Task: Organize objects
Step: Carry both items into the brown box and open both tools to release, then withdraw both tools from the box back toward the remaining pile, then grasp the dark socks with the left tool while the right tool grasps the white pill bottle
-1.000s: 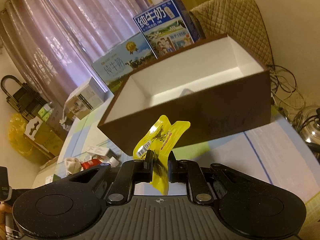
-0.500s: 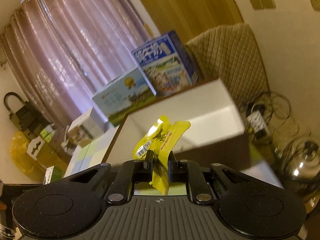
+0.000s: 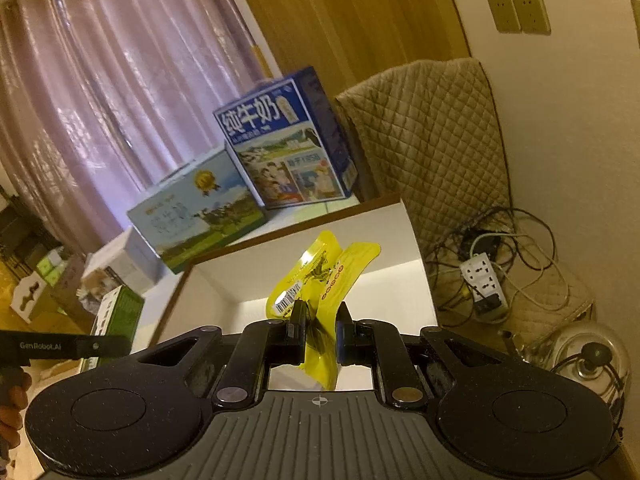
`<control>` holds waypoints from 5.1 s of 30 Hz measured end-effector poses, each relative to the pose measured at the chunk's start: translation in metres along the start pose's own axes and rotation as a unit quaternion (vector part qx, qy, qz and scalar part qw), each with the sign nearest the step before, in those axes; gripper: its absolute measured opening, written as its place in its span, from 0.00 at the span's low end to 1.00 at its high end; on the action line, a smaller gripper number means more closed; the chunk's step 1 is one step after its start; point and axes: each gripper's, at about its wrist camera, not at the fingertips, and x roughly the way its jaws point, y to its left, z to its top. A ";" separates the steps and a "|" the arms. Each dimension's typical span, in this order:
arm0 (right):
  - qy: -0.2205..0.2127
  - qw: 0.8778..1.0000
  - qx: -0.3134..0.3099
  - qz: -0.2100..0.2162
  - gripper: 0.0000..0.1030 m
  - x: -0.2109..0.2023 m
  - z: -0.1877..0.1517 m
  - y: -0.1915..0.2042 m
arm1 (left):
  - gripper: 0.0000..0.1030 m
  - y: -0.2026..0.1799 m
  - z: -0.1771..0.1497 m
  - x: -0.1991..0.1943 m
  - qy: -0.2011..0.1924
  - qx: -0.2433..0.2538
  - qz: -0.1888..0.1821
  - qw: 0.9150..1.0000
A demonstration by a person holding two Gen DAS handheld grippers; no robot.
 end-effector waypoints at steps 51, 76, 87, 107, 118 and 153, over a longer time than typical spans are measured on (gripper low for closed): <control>0.054 0.991 -0.112 -0.053 0.54 0.049 -0.016 0.003 | 0.83 -0.038 -0.008 0.081 0.075 0.052 0.024 0.996; 0.028 0.996 -0.084 -0.015 0.63 -0.045 -0.064 0.052 | 0.90 0.003 -0.079 -0.055 -0.018 -0.007 0.005 1.000; 0.039 0.996 -0.083 -0.010 0.62 -0.055 -0.086 0.077 | 0.91 0.044 -0.119 -0.091 -0.036 -0.048 0.036 0.998; 0.116 0.987 -0.103 0.031 0.62 -0.023 -0.134 0.117 | 0.91 0.111 -0.191 -0.114 -0.009 -0.134 0.078 0.988; 0.151 0.977 -0.140 0.049 0.62 0.002 -0.169 0.141 | 0.91 0.139 -0.214 -0.111 0.009 -0.158 0.111 0.981; 0.136 0.927 -0.330 0.118 0.62 0.164 -0.220 0.220 | 0.90 0.196 -0.220 -0.035 0.011 -0.152 0.170 0.974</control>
